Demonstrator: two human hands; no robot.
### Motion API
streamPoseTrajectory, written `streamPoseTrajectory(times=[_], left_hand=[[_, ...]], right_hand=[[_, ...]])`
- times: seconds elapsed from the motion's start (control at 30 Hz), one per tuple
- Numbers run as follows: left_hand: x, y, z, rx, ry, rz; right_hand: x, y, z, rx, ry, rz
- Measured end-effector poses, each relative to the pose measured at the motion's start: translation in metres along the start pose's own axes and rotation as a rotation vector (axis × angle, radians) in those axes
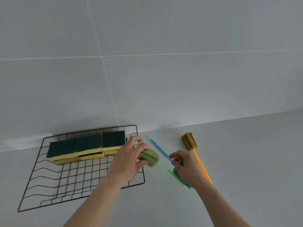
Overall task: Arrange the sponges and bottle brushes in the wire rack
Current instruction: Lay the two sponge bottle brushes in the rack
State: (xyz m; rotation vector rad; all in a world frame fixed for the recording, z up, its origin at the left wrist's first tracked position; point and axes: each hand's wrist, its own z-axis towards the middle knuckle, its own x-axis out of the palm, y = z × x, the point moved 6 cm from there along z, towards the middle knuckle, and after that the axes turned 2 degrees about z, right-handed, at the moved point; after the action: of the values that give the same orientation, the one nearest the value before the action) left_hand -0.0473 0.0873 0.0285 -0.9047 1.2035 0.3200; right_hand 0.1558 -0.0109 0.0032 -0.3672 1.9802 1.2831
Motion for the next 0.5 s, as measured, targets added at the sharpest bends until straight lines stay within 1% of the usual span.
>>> streamPoseTrajectory(times=[0.1, 0.2, 0.37, 0.5], left_hand=[[-0.031, 0.034, -0.028, -0.054, -0.062, -0.01], [-0.057, 0.077, -0.062, -0.156, -0.1, -0.026], [-0.084, 0.146, -0.122, -0.29, -0.145, -0.028], [-0.089, 0.197, -0.164, -0.384, -0.145, -0.028]], right_hand=[[0.019, 0.051, -0.003, -0.132, 0.019, -0.049], [0.05, 0.104, -0.007, -0.274, 0.034, -0.171], [0.114, 0.174, -0.017, -0.442, 0.063, -0.279], [0.167, 0.213, -0.026, -0.525, 0.106, -0.366]])
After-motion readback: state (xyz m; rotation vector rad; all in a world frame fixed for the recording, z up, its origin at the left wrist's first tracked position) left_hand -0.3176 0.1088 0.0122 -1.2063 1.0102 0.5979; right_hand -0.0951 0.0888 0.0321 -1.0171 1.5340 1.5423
